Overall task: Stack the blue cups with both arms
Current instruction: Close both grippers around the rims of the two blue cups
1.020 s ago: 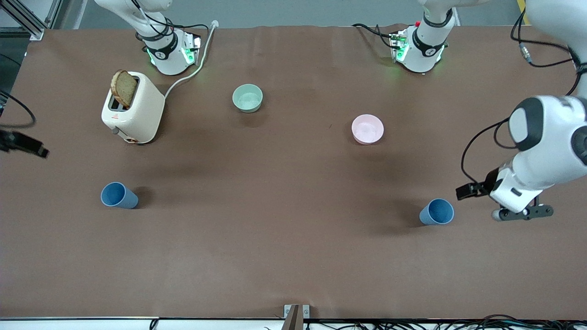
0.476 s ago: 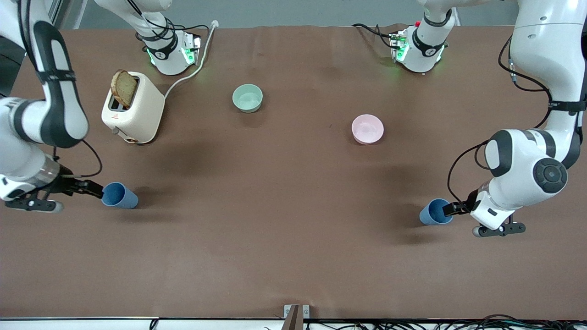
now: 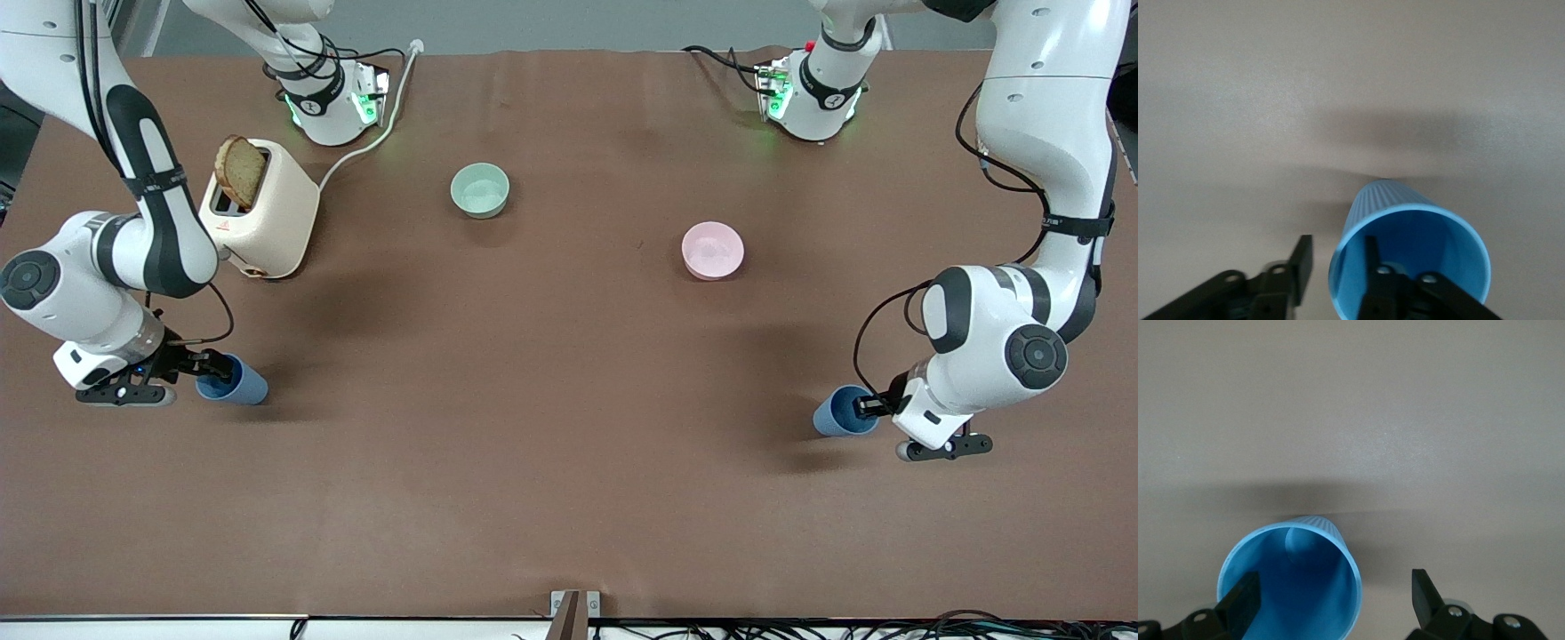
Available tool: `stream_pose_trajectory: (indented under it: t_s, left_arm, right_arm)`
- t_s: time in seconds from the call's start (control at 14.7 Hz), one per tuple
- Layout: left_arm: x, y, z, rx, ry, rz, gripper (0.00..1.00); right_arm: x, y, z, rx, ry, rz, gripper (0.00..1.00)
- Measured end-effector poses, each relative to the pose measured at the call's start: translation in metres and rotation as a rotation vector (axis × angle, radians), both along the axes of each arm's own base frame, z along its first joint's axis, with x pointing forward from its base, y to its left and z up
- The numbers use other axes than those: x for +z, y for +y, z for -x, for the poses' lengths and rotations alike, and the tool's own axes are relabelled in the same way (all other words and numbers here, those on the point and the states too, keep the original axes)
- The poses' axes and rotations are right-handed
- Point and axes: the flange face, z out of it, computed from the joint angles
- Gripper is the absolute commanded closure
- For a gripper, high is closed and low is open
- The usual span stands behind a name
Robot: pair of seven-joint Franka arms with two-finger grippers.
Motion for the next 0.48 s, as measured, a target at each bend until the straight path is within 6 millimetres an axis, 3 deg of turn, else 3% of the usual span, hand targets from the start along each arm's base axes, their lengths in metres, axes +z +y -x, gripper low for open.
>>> stream_pose_trajectory:
  t_s: [0.2,0.34,0.48]
  left_arm:
    - [0.007,-0.001,-0.004,-0.002,-0.015,0.002,1.0]
    - [0.02,-0.004,-0.008,-0.005,-0.037,0.003,1.0]
    - [0.046,-0.016,-0.008,-0.023,-0.049,0.01,1.0]
  right_arm:
    - [-0.01,-0.001,-0.001,0.002,-0.006,0.004,0.22]
    - [-0.019,-0.001,-0.001,0.003,-0.007,0.006,0.56]
    - [-0.024,-0.001,-0.001,0.003,-0.001,0.006,0.91]
